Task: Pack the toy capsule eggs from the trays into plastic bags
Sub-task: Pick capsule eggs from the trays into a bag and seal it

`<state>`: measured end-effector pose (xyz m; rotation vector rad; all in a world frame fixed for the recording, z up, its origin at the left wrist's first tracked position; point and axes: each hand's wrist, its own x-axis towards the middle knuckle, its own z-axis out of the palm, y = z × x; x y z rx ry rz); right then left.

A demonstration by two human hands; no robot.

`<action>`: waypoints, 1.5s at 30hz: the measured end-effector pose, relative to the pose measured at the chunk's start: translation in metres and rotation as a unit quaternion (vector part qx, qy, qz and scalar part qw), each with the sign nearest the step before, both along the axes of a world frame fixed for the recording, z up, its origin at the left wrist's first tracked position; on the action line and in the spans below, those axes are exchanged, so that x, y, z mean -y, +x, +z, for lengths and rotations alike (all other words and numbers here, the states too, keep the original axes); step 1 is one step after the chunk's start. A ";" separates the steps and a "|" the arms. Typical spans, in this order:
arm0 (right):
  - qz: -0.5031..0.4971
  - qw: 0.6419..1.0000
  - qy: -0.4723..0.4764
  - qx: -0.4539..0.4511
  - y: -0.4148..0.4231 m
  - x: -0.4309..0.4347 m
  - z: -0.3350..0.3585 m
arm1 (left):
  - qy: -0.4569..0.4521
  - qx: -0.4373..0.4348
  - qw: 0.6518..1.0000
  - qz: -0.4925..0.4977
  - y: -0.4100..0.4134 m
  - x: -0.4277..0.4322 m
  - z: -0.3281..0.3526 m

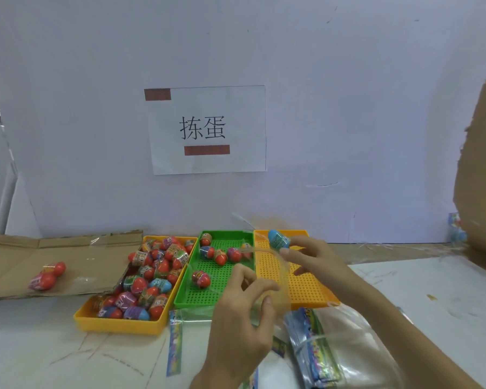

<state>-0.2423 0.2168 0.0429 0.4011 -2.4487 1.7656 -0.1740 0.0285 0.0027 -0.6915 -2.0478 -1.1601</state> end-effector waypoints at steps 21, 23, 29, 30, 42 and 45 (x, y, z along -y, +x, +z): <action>-0.158 0.937 0.105 -0.293 0.050 -0.002 -0.009 | -0.098 0.053 0.988 0.111 -0.010 0.007 -0.009; -0.133 0.935 0.138 -0.297 0.051 -0.001 -0.011 | -0.120 0.050 0.985 0.109 -0.010 0.006 -0.008; -0.109 0.924 0.197 -0.309 0.054 0.003 -0.014 | -0.155 0.037 0.983 0.092 -0.007 0.005 -0.005; -0.108 0.924 0.201 -0.307 0.053 0.003 -0.015 | -0.156 0.037 0.983 0.087 -0.007 0.005 -0.005; -0.073 0.930 0.224 -0.281 0.053 0.005 -0.019 | -0.141 0.040 0.987 0.066 -0.008 0.004 -0.008; -0.070 0.940 0.177 -0.284 0.053 0.004 -0.019 | -0.120 0.058 0.989 0.057 -0.008 0.004 -0.009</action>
